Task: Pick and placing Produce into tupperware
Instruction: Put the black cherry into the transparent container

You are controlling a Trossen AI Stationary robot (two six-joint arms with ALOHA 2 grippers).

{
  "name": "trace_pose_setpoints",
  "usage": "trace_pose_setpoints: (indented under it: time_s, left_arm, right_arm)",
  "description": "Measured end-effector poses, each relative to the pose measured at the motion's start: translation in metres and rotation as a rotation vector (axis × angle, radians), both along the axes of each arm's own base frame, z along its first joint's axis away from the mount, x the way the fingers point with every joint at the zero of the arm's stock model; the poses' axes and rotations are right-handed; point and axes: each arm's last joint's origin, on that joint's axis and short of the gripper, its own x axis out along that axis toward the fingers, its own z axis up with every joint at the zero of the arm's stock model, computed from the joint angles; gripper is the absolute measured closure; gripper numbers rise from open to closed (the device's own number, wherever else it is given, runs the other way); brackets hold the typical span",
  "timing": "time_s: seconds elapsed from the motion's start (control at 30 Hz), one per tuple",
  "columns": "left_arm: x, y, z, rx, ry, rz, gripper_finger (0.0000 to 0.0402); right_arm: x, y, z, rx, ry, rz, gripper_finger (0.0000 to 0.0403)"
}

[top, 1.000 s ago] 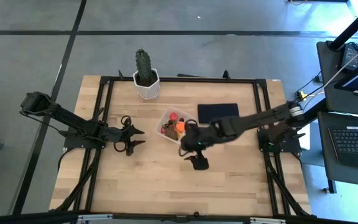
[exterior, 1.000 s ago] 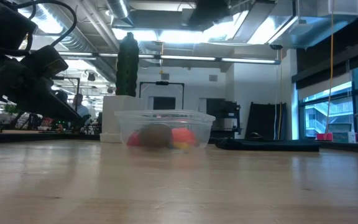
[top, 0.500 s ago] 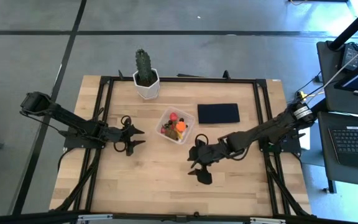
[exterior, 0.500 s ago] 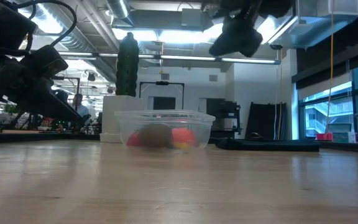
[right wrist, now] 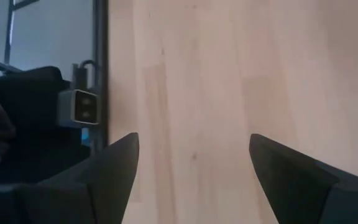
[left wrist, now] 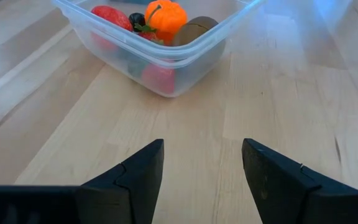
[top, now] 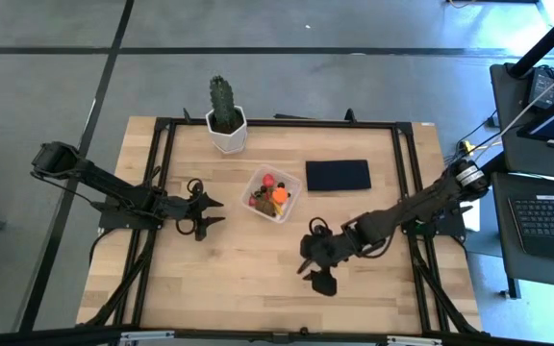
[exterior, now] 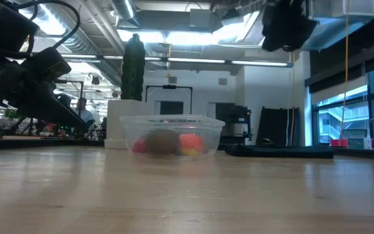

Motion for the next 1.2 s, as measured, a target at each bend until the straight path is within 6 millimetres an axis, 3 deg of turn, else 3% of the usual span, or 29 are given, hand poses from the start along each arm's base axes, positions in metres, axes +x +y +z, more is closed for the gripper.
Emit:
trace_pose_setpoints:
  time_s: [0.27, 0.43, 0.63, 0.97, 1.2]
  left_arm:
    - [0.000, 0.000, 0.000, -0.001, 0.001, 0.001, 0.0193]
    - [0.000, 0.000, 0.000, 0.001, 0.000, 0.009, 0.0193]
    - [0.000, 0.000, 0.000, -0.003, -0.002, 0.011, 0.0193]
    - [0.000, 0.000, 0.000, -0.026, -0.006, 0.024, 0.0193]
    - [-0.001, 0.001, -0.002, -0.035, 0.019, 0.033, 0.0193]
  right_arm:
    - [0.001, 0.038, -0.002, 0.035, 0.058, 0.015, 0.0097]
    - [0.010, 0.072, -0.001, 0.041, 0.103, 0.069, 0.0097]
    - [0.017, 0.109, -0.007, -0.068, 0.248, 0.144, 0.0097]
    - [0.037, 0.147, -0.024, -0.106, 0.307, 0.158, 0.0097]
    - [0.040, 0.160, -0.036, -0.118, 0.336, 0.153, 0.0097]
